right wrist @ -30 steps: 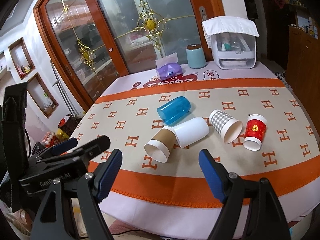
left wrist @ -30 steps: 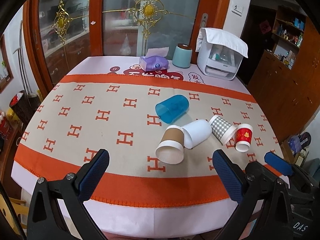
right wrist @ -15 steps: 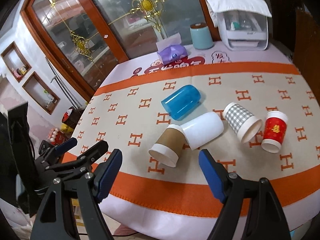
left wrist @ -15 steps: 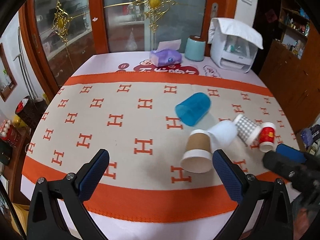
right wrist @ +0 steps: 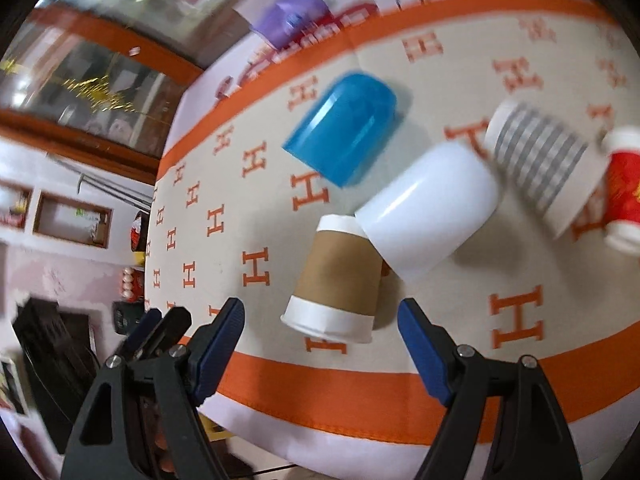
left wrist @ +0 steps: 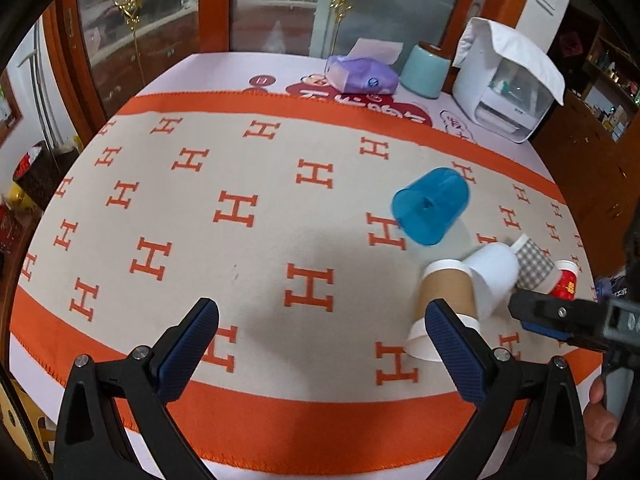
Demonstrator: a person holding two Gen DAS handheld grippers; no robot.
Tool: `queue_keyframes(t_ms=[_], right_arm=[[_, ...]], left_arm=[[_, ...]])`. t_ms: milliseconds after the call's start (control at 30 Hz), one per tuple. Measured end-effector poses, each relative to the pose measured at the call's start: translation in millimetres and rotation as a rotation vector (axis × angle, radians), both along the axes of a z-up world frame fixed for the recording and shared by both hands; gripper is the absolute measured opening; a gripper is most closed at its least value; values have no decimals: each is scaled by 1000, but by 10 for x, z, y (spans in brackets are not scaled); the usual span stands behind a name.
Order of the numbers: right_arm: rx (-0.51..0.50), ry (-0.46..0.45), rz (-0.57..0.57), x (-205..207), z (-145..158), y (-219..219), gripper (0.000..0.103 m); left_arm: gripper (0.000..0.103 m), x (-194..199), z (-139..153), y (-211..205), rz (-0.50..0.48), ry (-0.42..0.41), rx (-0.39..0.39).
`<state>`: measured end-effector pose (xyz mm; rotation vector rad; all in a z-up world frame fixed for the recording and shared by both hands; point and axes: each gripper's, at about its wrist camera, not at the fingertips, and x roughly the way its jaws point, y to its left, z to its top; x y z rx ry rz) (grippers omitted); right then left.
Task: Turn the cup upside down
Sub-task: 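Move the right gripper to the brown-sleeved cup and grasp its body, then lift the brown-sleeved cup with the right gripper and rotate it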
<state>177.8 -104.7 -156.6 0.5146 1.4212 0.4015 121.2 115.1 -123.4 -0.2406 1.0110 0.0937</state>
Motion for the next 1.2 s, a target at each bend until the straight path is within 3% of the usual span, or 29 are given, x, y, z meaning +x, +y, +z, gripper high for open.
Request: queue_keyframes(t_ms=[300,567,867,1200], right_arm=[[25,156,-40,219,-402,113,79],[58,214,-40,252,-599,161,64],[51,130,4,154,-361,185,62],[-14,79,92,-294,-89,30,62]], left_arm=[[102,184,-297,236,23,55,-23],[102,232,-510,319,33,99,-59],[102,203,-518,290,28,110,-68],[102,0,-418,185,4,107,-70]])
